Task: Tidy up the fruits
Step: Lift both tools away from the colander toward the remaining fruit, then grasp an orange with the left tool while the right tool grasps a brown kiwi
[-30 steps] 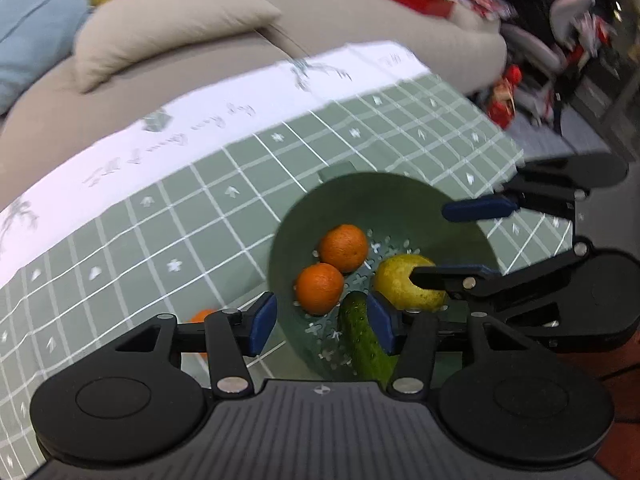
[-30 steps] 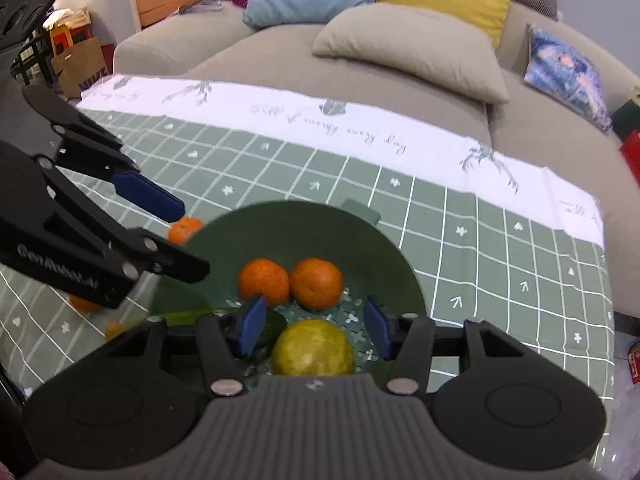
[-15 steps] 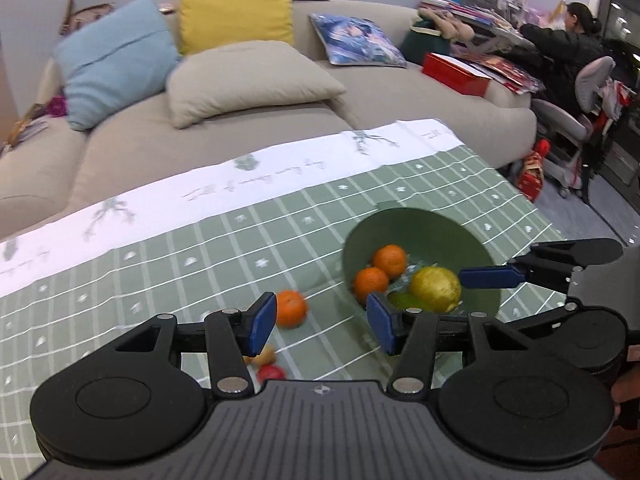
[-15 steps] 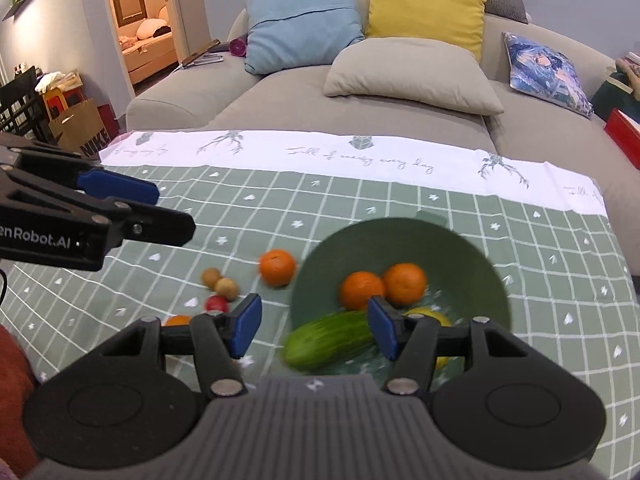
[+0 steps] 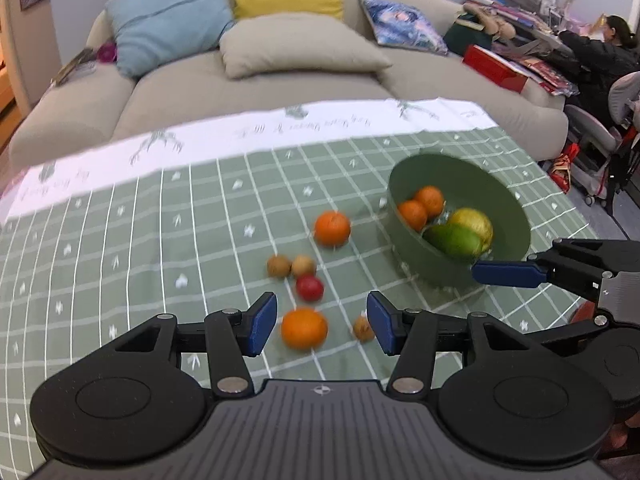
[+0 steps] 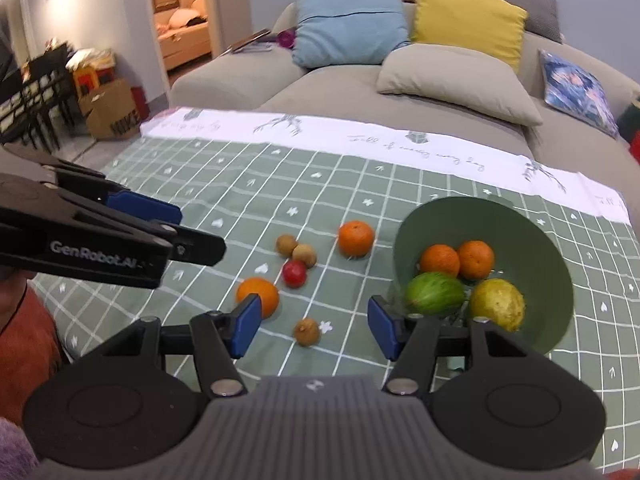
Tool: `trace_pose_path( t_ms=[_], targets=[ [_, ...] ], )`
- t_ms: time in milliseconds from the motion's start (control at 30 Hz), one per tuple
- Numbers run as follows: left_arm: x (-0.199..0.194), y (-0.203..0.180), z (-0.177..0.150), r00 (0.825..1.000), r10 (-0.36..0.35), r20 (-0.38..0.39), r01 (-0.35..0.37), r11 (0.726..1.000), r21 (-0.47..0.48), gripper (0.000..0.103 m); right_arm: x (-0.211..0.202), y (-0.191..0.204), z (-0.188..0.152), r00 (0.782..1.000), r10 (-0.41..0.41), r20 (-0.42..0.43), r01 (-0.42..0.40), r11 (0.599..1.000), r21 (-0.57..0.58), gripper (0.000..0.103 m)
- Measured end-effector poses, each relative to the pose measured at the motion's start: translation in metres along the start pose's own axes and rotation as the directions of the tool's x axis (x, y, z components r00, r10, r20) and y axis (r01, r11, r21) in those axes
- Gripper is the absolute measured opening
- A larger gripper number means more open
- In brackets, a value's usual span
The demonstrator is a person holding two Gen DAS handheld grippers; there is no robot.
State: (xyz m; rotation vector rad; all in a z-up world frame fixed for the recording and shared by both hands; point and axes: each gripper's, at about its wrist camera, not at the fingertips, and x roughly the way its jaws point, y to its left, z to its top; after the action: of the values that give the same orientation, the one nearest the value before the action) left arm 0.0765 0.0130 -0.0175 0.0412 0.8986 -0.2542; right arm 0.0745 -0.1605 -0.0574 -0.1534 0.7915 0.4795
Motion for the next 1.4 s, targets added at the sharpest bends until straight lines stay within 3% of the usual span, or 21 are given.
trace_pose_path(
  t_ms=[333, 700, 900, 1400],
  targets=[
    [0.017, 0.006, -0.033, 0.998, 0.043, -0.054, -0.045, 0.998, -0.032, 0.061, 0.026, 0.013, -0.018, 0.998, 0.004, -0.065, -0.009, 0.997, -0.072, 0.055],
    [0.036, 0.018, -0.031, 0.998, 0.024, -0.064, -0.031, 0.994, -0.102, 0.058, 0.051, 0.011, -0.021, 0.995, 0.012, -0.099, -0.017, 0.998, -0.053, 0.031],
    [0.051, 0.018, -0.030, 0.996, 0.039, -0.084, -0.047, 0.994, -0.096, 0.054, 0.069, 0.006, -0.020, 0.992, 0.019, -0.127, -0.024, 0.999, -0.037, 0.031],
    [0.094, 0.027, -0.023, 0.987, -0.027, -0.161, 0.003, 0.989, -0.151, 0.053, 0.107, 0.000, -0.020, 0.982, 0.039, -0.183, -0.046, 0.998, -0.036, 0.026]
  ],
)
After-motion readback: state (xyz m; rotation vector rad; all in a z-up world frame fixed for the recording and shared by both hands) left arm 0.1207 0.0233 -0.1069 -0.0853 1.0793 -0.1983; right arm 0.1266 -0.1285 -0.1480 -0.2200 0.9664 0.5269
